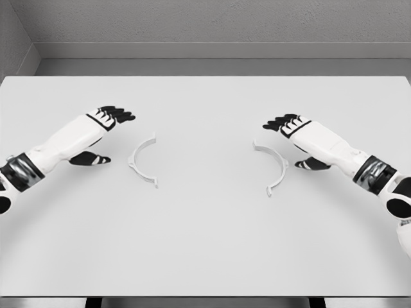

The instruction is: Assemble PVC drainage pipe clamps

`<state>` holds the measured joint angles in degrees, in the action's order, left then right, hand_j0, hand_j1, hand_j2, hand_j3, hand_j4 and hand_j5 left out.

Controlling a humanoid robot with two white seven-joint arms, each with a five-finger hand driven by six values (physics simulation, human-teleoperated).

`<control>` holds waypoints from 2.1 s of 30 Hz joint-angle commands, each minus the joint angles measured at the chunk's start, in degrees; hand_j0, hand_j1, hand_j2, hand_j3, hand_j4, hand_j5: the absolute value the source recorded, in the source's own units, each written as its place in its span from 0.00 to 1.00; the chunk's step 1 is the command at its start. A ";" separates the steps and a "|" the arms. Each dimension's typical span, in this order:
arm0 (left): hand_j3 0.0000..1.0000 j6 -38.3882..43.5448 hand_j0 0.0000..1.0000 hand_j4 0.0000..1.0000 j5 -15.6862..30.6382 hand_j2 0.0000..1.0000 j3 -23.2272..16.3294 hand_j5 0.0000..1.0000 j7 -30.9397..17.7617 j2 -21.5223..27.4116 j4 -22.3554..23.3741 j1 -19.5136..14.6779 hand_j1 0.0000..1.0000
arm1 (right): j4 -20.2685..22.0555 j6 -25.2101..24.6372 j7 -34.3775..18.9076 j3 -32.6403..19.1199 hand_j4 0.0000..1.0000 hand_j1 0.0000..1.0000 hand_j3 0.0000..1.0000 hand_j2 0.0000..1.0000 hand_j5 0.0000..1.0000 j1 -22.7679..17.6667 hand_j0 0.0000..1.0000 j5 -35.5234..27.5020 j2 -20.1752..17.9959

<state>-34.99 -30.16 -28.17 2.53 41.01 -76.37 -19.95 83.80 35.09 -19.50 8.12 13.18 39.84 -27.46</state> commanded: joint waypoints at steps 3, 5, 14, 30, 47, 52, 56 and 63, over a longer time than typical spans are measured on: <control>1.00 -0.01 1.00 1.00 0.02 1.00 -1.09 1.00 0.02 -0.05 -0.09 0.00 1.00 | -1.45 -0.09 0.08 0.85 1.00 1.00 1.00 1.00 1.00 0.26 1.00 -0.38 0.13; 1.00 -0.01 1.00 1.00 -0.07 1.00 -1.09 1.00 0.02 -0.14 0.08 0.00 1.00 | -1.54 -0.09 -0.01 0.85 1.00 1.00 1.00 1.00 1.00 0.26 1.00 -0.38 1.00; 1.00 -0.01 1.00 1.00 -0.07 1.00 -1.09 1.00 0.02 -1.10 2.19 -1.23 1.00 | -2.77 -0.09 0.08 0.67 1.00 1.00 1.00 1.00 1.00 1.14 1.00 -0.38 1.27; 1.00 -0.01 1.00 1.00 -0.16 1.00 -3.20 1.00 0.02 -4.79 5.97 -4.04 1.00 | -4.00 -0.09 -0.01 1.73 1.00 1.00 1.00 1.00 1.00 2.29 1.00 -0.29 2.32; 1.00 -0.01 1.00 1.00 -0.16 1.00 -3.56 1.00 0.02 -7.25 5.97 -4.04 1.00 | -4.61 -0.09 -0.01 3.48 1.00 1.00 1.00 1.00 1.00 3.43 1.00 -0.11 4.17; 1.00 -0.01 1.00 1.00 -0.16 1.00 -3.56 1.00 0.02 -8.05 5.97 -4.04 1.00 | -4.70 -0.20 -0.01 4.89 1.00 1.00 1.00 1.00 1.00 4.04 1.00 -0.20 4.87; 1.00 -0.01 1.00 1.00 -0.07 1.00 -3.29 1.00 0.02 -7.96 6.85 -4.22 1.00 | -4.35 -0.46 -0.01 5.51 1.00 1.00 1.00 1.00 1.00 3.96 1.00 -0.20 4.96; 1.00 -0.01 1.00 1.00 -0.07 1.00 -3.38 1.00 0.02 -7.96 8.61 -6.06 1.00 | -4.26 -0.73 -0.01 5.59 1.00 1.00 1.00 1.00 1.00 4.66 1.00 -0.20 5.93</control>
<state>-34.99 -30.57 -31.58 2.52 33.01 -68.19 -26.28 79.50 34.50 -19.51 13.66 17.93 40.10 -21.82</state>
